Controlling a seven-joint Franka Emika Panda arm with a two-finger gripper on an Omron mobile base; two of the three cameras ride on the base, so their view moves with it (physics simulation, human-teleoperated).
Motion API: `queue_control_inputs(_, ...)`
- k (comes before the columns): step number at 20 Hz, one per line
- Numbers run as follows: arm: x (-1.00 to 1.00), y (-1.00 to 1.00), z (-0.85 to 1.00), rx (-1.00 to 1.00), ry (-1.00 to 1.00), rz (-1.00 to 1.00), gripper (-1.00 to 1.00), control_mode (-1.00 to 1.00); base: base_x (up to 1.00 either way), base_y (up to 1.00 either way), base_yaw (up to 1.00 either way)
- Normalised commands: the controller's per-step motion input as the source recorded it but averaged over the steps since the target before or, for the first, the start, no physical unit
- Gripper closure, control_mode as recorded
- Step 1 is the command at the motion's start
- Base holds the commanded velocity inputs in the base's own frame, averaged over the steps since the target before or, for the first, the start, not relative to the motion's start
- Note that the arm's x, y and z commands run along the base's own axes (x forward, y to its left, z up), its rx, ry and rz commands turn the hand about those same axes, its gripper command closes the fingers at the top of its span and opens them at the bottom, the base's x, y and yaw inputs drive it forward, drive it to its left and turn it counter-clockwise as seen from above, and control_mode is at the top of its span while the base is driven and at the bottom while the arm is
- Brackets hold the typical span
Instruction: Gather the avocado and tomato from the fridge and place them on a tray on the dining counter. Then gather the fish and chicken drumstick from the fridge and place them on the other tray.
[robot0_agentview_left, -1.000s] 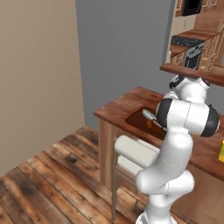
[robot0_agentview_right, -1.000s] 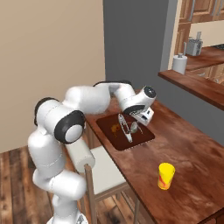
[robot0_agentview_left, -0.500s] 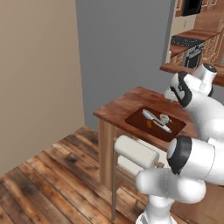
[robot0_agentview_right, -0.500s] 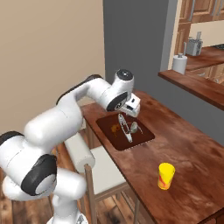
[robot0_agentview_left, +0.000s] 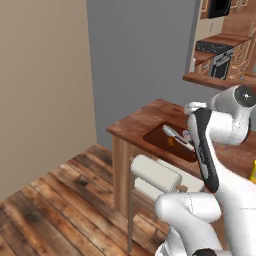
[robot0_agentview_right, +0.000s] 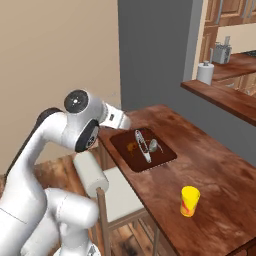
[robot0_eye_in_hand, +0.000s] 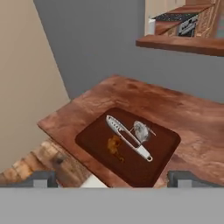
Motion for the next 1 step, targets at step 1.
queue_control_inputs(1, -1.0, 0.26, 1.0, -0.11, -0.15, -0.01, -1.0, -1.0, 0.0, 0.0, 0.0)
